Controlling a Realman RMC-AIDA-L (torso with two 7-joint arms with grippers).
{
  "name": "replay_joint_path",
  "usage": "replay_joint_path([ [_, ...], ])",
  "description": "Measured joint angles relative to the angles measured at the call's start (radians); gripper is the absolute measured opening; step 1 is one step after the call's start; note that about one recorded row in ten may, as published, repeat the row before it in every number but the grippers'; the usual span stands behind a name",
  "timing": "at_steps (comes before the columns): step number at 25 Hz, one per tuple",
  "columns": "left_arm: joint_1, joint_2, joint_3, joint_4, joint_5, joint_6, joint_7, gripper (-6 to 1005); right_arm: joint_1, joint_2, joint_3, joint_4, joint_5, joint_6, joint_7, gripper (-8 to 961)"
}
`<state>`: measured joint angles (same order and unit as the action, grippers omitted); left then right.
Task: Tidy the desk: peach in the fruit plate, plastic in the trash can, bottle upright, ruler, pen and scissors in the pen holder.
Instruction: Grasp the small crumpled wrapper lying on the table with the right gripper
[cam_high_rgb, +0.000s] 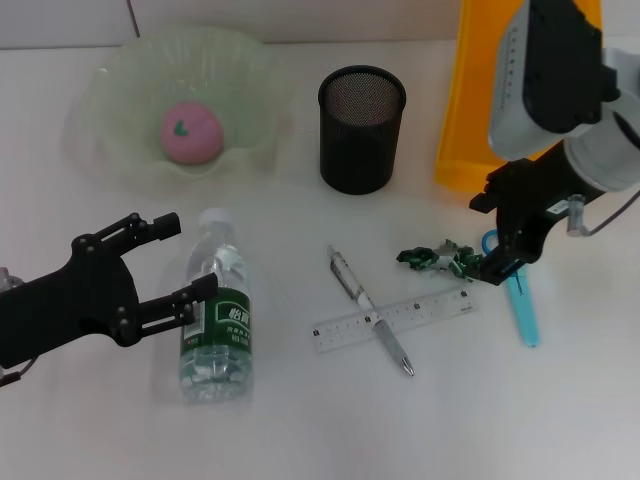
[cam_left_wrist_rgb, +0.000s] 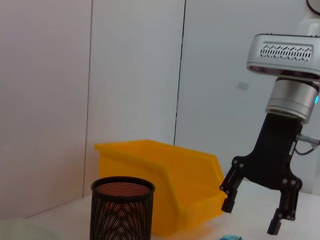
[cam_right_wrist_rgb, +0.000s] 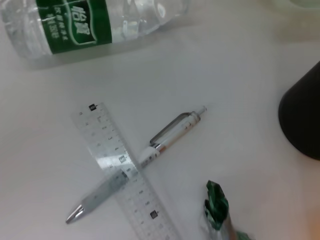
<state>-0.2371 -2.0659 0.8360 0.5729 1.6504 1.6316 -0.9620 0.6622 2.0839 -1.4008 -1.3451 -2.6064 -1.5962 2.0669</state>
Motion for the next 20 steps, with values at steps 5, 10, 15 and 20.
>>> replay_joint_path([
  [5,0.001,0.0,0.0,-0.001,0.0,-0.005,0.001,847,0.019,0.002,-0.049,0.103,0.019,0.09,0.0,741],
  [10,0.002,0.001,0.0,-0.001,0.0,-0.001,0.002,846,0.055,0.004,-0.055,0.206,0.021,0.146,0.011,697],
  [15,0.002,0.001,0.006,-0.001,0.01,0.001,0.002,845,0.061,0.004,-0.065,0.248,0.03,0.2,0.012,654],
  [20,0.001,0.004,0.058,0.008,0.026,0.008,0.002,844,0.069,0.004,-0.091,0.292,0.032,0.247,0.012,611],
])
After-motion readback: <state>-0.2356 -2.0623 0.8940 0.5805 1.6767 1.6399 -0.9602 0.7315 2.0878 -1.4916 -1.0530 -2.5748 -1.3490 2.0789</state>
